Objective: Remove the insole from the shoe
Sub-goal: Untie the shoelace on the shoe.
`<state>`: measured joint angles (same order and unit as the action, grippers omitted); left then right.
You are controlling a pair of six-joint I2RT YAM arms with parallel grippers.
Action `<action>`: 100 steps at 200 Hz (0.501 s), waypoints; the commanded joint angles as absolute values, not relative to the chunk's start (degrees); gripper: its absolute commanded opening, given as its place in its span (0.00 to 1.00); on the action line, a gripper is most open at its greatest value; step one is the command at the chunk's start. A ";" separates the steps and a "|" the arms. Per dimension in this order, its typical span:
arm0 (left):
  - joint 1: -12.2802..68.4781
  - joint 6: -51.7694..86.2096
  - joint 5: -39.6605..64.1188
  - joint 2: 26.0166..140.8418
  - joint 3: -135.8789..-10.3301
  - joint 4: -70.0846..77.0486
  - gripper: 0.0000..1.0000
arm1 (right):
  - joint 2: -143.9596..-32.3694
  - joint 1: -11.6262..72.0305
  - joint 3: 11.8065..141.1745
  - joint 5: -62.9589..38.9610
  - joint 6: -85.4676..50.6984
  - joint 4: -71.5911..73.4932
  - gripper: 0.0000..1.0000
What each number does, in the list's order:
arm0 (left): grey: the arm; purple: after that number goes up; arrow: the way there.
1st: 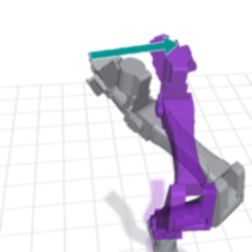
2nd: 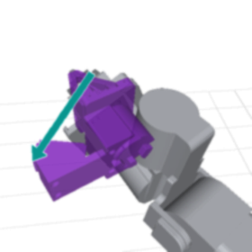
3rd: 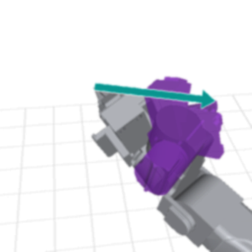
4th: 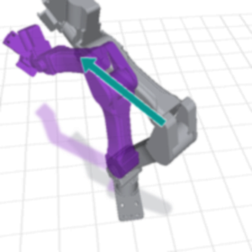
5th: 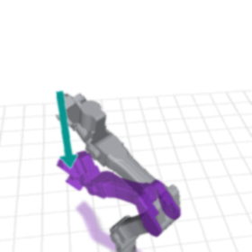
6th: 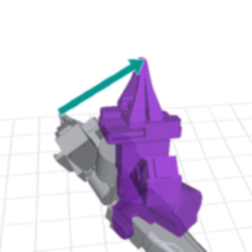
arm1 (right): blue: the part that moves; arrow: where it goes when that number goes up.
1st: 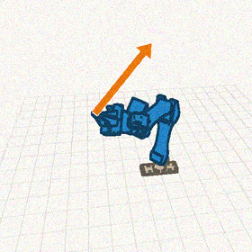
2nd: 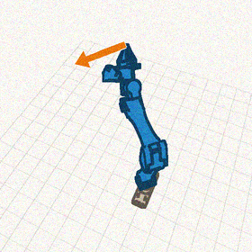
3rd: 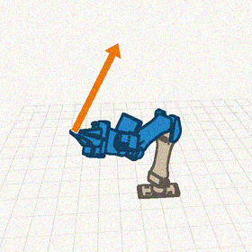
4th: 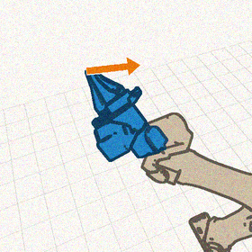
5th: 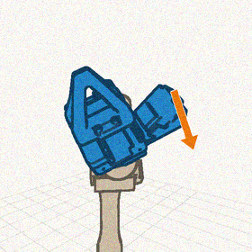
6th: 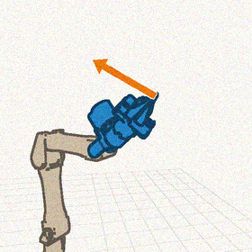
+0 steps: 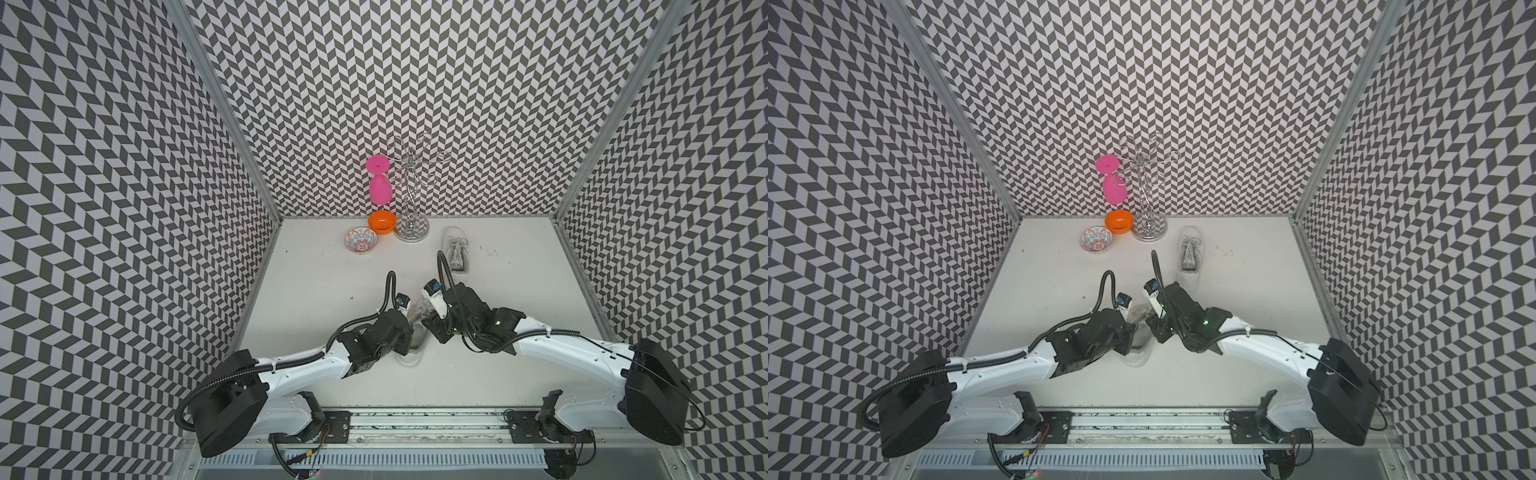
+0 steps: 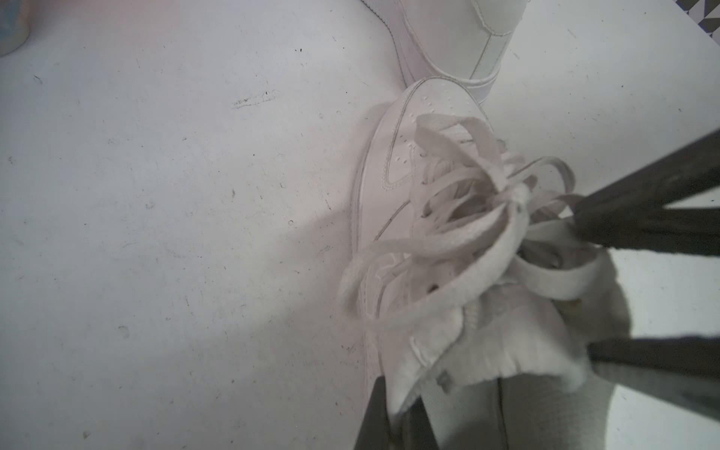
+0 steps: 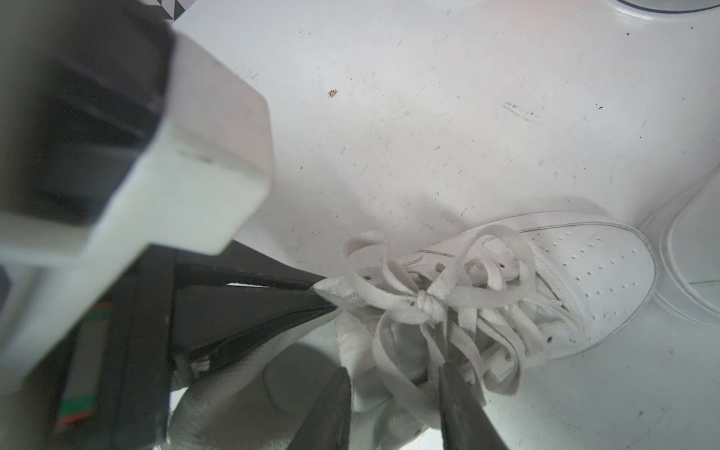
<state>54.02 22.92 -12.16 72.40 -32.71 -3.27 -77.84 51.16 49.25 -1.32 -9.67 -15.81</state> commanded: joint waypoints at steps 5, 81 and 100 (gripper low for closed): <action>54.75 22.85 -11.65 74.92 -32.04 -4.57 0.00 | -78.35 51.41 51.03 -1.33 -8.49 -16.15 0.30; 54.76 22.85 -11.61 75.53 -31.84 -4.17 0.00 | -79.86 51.83 52.27 0.21 -8.11 -15.98 0.18; 54.76 22.85 -11.43 75.46 -31.68 -4.02 0.00 | -80.63 51.94 52.73 1.21 -8.10 -16.38 0.16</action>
